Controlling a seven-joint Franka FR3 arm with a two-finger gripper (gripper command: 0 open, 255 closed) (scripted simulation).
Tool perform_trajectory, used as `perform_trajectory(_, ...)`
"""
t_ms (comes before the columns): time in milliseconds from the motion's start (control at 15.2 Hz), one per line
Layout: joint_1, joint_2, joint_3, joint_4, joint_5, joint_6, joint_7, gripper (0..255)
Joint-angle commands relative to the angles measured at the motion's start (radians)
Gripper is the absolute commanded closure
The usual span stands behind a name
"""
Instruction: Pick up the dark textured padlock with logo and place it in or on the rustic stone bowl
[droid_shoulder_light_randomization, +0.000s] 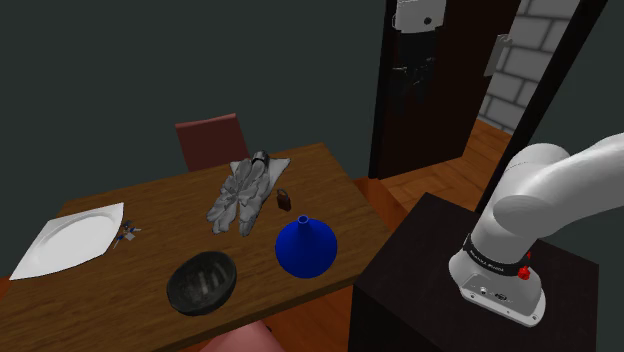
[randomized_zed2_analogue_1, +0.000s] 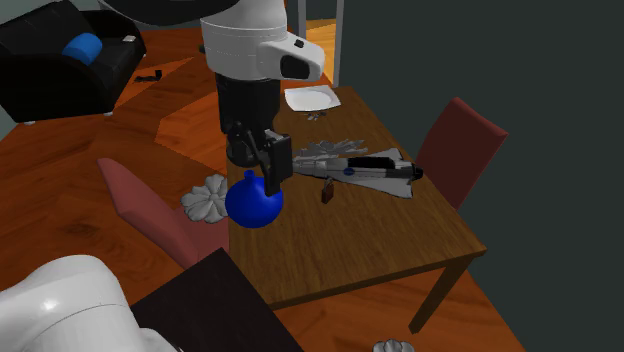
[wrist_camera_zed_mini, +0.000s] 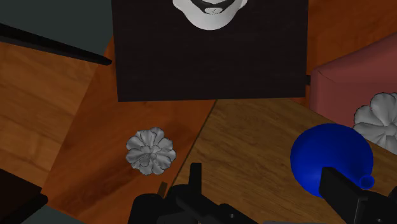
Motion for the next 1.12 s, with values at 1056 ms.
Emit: perform_trajectory(1056, 0.044, 0.438, 0.11, -0.055, 0.027, 0.533, 0.063, 0)
